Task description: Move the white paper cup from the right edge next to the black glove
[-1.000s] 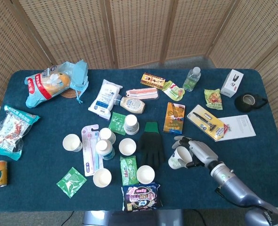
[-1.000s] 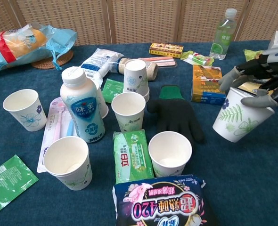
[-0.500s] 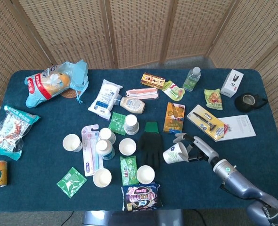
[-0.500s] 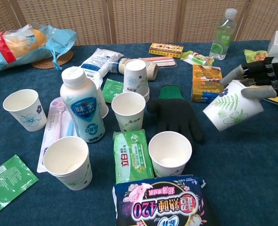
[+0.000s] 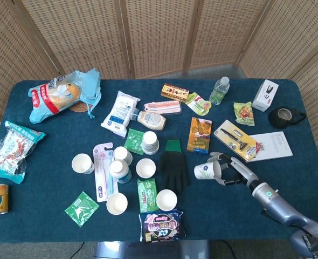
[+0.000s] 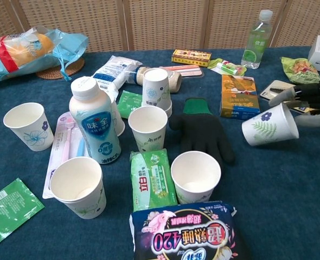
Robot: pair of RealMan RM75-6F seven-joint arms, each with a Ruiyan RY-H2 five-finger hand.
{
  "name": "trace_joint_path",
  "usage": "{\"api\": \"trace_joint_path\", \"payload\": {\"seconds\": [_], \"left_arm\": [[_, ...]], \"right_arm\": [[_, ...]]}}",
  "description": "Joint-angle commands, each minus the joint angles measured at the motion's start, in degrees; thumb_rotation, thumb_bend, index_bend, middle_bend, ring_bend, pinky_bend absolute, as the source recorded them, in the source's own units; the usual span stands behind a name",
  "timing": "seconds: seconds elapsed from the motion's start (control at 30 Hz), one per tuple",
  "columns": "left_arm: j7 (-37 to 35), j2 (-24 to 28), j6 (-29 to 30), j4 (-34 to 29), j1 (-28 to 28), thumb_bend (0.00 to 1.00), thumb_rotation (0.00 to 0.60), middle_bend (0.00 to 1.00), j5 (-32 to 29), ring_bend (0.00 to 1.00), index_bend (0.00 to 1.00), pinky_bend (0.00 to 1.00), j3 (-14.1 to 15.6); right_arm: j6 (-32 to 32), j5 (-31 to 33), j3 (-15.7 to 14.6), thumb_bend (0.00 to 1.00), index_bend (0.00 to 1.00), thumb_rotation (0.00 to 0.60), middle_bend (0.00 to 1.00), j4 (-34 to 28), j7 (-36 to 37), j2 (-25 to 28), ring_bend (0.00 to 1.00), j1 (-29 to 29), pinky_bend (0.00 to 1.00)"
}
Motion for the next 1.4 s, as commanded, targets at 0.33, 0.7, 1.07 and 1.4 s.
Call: {"api": "trace_joint_path", "payload": {"seconds": [0.33, 0.7, 1.07, 1.4], "left_arm": [[-0.4, -0.2, 0.7, 0.2, 0.1, 0.42, 0.600, 0.06, 0.8, 0.06, 0.00, 0.02, 0.0], [-0.9, -0.3, 0.8, 0.5, 0.1, 0.42, 0.600, 0.06, 1.5, 0.06, 0.00, 0.02, 0.3], [-1.5, 0.0, 0.8, 0.7, -0.1, 0.42, 0.600, 0.06, 1.7, 0.06, 0.00, 0.02, 0.2], [-2.1, -0.3, 0.7, 1.2, -0.3, 0.42, 0.600, 0.06, 1.9, 0.06, 0.00, 0.02, 0.2]], "right_arm": [[6.2, 0.8, -1.1, 0.42, 0.00, 0.600, 0.00, -2.7, -11.0, 4.4, 0.00, -1.4, 0.00], [12.5, 15.0, 1.2, 0.42, 0.00, 0.600, 0.00, -11.8, -55.2, 3.5, 0.00, -4.7, 0.00], [21.0, 28.0, 0.5, 0.41, 0.00, 0.600, 0.00, -22.6, -95.2, -1.1, 0.00, -4.7, 0.00], [26.0, 34.5, -0.2, 0.40, 0.00, 0.600, 0.00, -28.6, -108.4, -4.1, 0.00, -4.2, 0.00]]}}
